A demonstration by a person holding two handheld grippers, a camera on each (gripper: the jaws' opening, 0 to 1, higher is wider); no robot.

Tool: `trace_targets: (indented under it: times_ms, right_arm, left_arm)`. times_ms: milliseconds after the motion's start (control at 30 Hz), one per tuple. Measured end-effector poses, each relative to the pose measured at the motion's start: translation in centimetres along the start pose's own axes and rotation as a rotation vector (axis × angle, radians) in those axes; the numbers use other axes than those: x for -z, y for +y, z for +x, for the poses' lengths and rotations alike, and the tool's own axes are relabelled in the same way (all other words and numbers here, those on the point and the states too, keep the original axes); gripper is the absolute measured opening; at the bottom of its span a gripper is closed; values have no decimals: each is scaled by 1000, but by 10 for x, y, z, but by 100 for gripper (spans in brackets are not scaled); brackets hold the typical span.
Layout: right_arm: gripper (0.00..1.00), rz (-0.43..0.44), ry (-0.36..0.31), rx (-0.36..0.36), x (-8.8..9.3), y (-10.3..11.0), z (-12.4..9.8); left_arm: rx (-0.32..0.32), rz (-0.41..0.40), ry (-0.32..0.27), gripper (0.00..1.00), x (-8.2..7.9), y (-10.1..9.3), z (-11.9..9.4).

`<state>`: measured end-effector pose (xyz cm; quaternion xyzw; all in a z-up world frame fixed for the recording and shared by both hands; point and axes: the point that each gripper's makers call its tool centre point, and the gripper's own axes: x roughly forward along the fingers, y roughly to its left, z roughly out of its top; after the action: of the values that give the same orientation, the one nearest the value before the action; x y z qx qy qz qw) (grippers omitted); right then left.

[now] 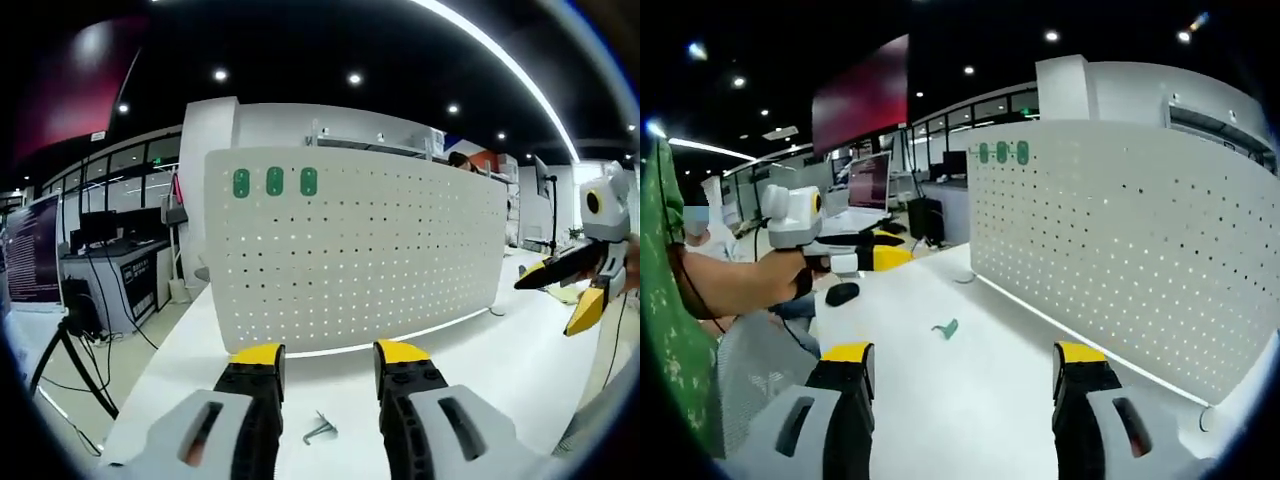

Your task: Insert the hook assembly into the mounting plate slot until the hook locks in place.

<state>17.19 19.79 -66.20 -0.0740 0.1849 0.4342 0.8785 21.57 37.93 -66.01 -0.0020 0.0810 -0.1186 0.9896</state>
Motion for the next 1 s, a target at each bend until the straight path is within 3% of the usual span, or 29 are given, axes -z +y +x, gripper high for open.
trace_targets:
  times_ms: [1000]
  right_arm:
    - [68, 32, 74, -73, 34, 21, 78]
  left_arm:
    - [28, -4, 45, 37, 21, 6, -16]
